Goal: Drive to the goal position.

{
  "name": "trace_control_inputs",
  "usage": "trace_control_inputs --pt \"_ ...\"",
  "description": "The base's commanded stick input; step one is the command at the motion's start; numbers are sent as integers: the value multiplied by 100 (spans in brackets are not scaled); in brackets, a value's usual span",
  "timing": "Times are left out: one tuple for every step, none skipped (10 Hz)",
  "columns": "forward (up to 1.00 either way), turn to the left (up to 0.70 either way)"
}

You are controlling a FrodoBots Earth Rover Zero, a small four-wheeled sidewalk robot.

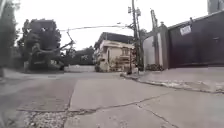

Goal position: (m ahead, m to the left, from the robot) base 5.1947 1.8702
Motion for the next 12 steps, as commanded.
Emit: trace_control_inputs --pt "85 0" --pt "85 0" --pt "85 0" --pt "85 0" --pt "85 0" --pt "85 0" --pt "85 0" --pt "85 0" --pt "85 0" --pt "85 0" --pt "85 19" --pt "85 31"
